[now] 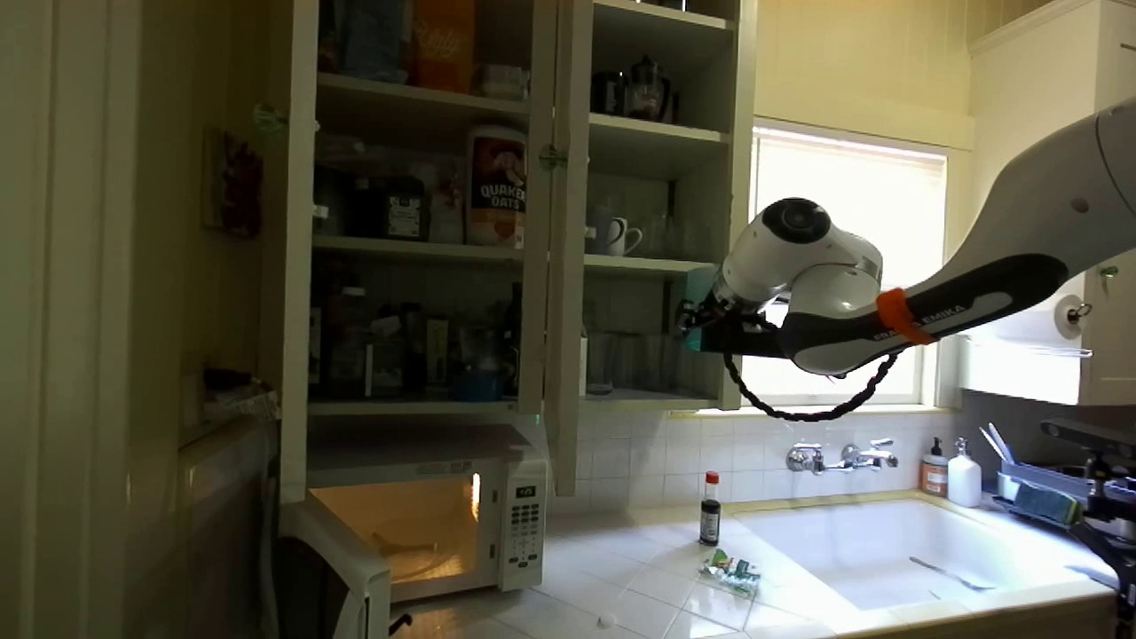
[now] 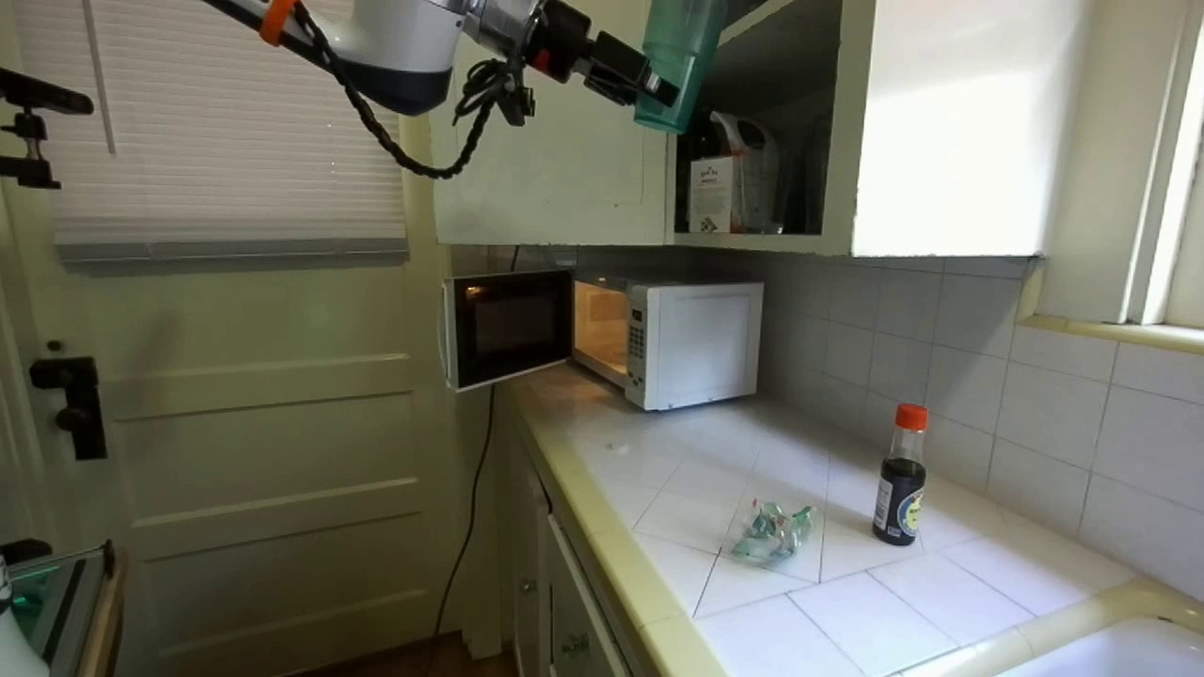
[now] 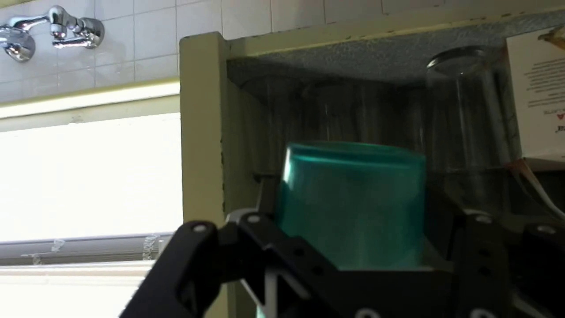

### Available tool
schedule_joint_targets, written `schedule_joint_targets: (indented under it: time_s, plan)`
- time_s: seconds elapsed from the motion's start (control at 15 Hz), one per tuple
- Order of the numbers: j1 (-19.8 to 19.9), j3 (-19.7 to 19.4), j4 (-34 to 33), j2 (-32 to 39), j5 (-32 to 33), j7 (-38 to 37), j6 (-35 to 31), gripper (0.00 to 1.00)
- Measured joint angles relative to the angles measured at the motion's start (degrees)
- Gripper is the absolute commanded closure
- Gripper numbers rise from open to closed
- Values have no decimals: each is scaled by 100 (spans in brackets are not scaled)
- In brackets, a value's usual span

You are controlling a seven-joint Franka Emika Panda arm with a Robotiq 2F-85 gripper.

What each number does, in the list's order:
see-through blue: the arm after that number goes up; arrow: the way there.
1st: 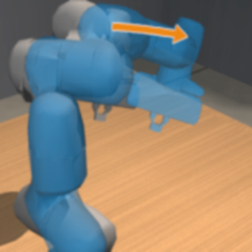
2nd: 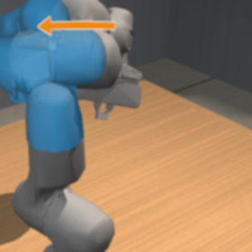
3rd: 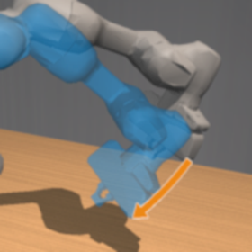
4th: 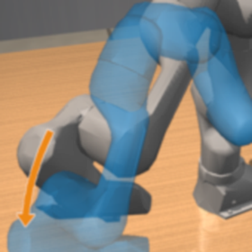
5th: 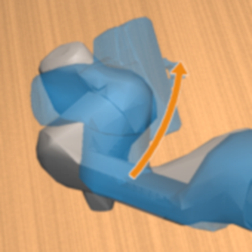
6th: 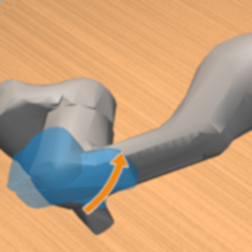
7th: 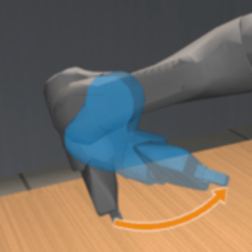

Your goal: Move the blue cup to the bottom shelf

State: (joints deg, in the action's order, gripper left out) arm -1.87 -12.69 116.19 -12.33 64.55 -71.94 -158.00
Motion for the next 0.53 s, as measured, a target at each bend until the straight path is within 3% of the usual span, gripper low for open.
schedule_joint_targets:
  time_s: [0.13, 0.2, 0.47, 0.53]
  plan:
    - [29, -49, -39, 161, 4, -5, -90, 47]
    - [29, -75, -65, 268, -52, 11, -157, 22]
    - [5, -141, -159, 572, -438, 143, -401, 22]
    - [4, -142, -188, 592, -449, 144, -401, 47]
